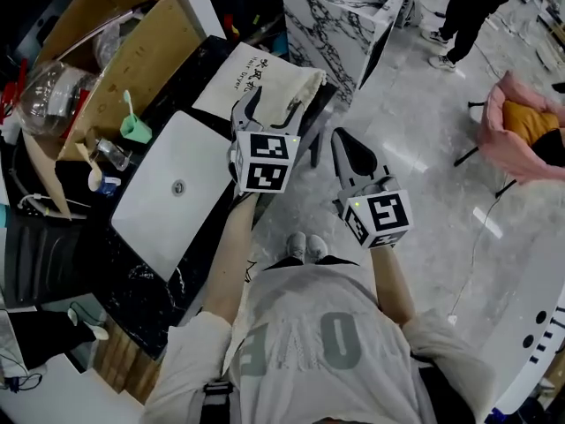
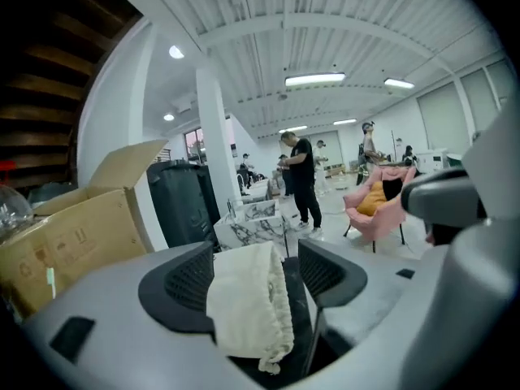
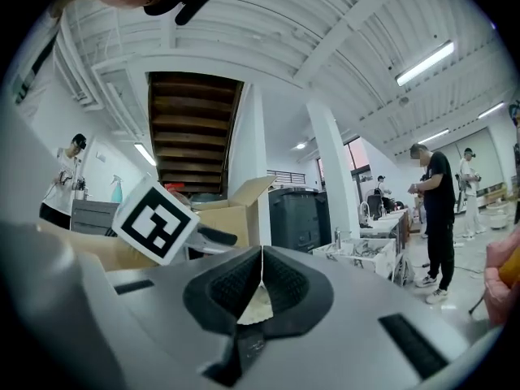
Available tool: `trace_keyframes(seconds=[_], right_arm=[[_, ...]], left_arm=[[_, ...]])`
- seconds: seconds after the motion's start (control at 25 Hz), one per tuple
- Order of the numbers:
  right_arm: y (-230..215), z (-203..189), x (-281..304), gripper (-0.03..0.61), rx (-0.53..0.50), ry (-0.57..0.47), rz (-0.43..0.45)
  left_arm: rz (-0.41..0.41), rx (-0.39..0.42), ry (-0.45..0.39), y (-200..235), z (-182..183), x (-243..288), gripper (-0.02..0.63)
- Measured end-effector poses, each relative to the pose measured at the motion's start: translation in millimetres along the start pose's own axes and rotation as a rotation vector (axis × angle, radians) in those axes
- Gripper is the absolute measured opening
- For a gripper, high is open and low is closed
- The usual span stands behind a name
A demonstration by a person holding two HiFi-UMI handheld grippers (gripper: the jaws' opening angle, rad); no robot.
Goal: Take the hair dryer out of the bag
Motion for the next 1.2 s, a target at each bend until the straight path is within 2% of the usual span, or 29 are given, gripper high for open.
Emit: trace_keyframes(seconds=[0.12,0.32,0.44,0.56,0.6,0.64,0.68,0.8,1.0,1.2], right_arm=[[-6.2,-5.2,-4.0,0.031,0.017,0.014,-0.017],[-11.6,-14.8,-7.9,0.031,0.028,0.039,-0.034],[-14.1,-20.4,-9.5,0.031,0.032,0.054,-0.044],[-17.0,-25.9,-11.6,0.031,0.035,0.067,-0.052],[-18.0,-27.0,-11.7,0.031,0.036,0.07,-0.055],[-18.7,-27.6,-11.6,0.031,0.037,0.071,-0.056],[-19.2,-27.7,-11.4,0.031,0.037,0.072,-0.057],[-20.5,-26.8,-11.2,0.031,0.034,0.07,-0.054],[-20.0,-22.5,-8.7,0.031,0.02,0.07,-0.041],[-18.0,-22.4,-7.4,0.031,-0.005,0.073,-0.018]], left_arm=[[-0.023,0.06,0.092,-5.9,-22.3,26.3,0.299],[-0.043,0.094,0.229,-4.5,-59.6,54.2,0.291],[-0.033,0.084,0.28,1.4,-75.1,61.7,0.231],[-0.036,0.063,0.304,2.8,-82.6,65.2,0.199],[-0.038,0.067,0.311,2.5,-84.0,65.9,0.171],[-0.037,0.075,0.317,2.5,-85.0,66.3,0.107],[-0.035,0.084,0.32,2.9,-85.2,66.3,0.071],[-0.019,0.06,0.3,7.8,-78.3,62.6,0.049],[0.035,-0.034,0.227,32.1,-53.4,43.7,0.043],[0.092,-0.082,0.164,54.2,-30.9,19.3,0.043]])
Point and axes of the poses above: the fingertips, and each gripper's own axes: x forward along the fingers, y to its left, z out of its top, the point moved 2 cm from there along -x, backward along the fingers, and after that the axes turned 1 degree about -y, right-handed, at the moved point
